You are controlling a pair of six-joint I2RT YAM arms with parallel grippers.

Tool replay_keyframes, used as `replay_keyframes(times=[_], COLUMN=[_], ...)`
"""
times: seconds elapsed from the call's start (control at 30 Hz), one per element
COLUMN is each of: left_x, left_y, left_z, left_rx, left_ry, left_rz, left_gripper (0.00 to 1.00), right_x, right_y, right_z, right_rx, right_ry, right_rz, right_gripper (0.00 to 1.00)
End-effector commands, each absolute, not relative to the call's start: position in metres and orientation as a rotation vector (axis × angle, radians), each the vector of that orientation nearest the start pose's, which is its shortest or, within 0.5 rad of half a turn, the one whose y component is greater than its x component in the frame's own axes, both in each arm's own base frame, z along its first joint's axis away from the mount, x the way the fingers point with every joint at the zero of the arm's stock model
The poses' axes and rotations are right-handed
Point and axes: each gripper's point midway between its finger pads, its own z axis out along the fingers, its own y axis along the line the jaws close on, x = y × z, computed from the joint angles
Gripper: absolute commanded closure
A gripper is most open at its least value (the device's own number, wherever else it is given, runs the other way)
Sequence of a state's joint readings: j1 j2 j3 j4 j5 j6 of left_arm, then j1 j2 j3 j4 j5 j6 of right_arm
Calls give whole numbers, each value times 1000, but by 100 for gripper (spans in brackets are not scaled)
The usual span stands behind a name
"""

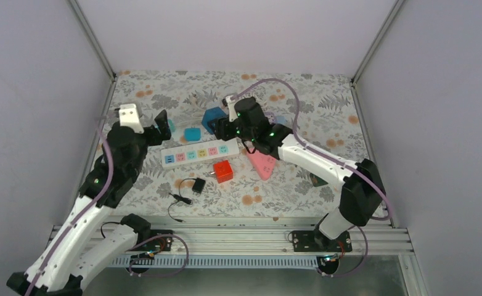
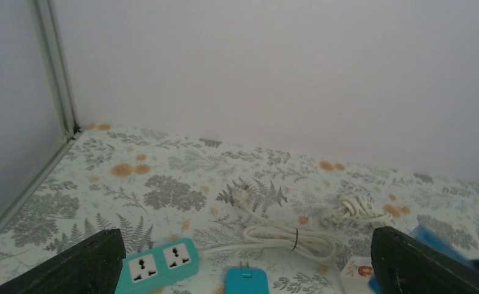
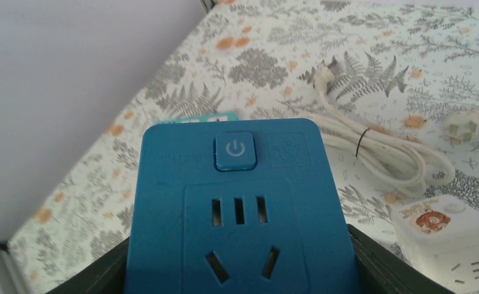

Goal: Insert the plug

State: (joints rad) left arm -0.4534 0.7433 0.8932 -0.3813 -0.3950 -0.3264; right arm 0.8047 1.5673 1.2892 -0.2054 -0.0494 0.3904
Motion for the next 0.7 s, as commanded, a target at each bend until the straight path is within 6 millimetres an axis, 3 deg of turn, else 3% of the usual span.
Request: replay_keyframes(times=[0.0,0.23,0.33,0.5,0.67], left_x=[265,249,247,247,243], left_y=[-46,-10,-8,-6,-4], left_z=[331,305,302,308,309], left_rx=[-233,-350,-377,-397,-401], left_ry=[1747,1734,1722,1708,1696], left_rz=[-190,-32,-48,-49,-57], left_gripper=[0,0,0,0,0], right_x=[343,343,344,330,316], right_y=[367,370,374,405,438], right_z=[249,216,190,170,154], right_rx=[-474,-463,-479,-511,-434], right_ry=[2001,2043,2090,2129,2167], right_rz=[634,543,499,503,546], right_gripper=[42,40,40,41,41])
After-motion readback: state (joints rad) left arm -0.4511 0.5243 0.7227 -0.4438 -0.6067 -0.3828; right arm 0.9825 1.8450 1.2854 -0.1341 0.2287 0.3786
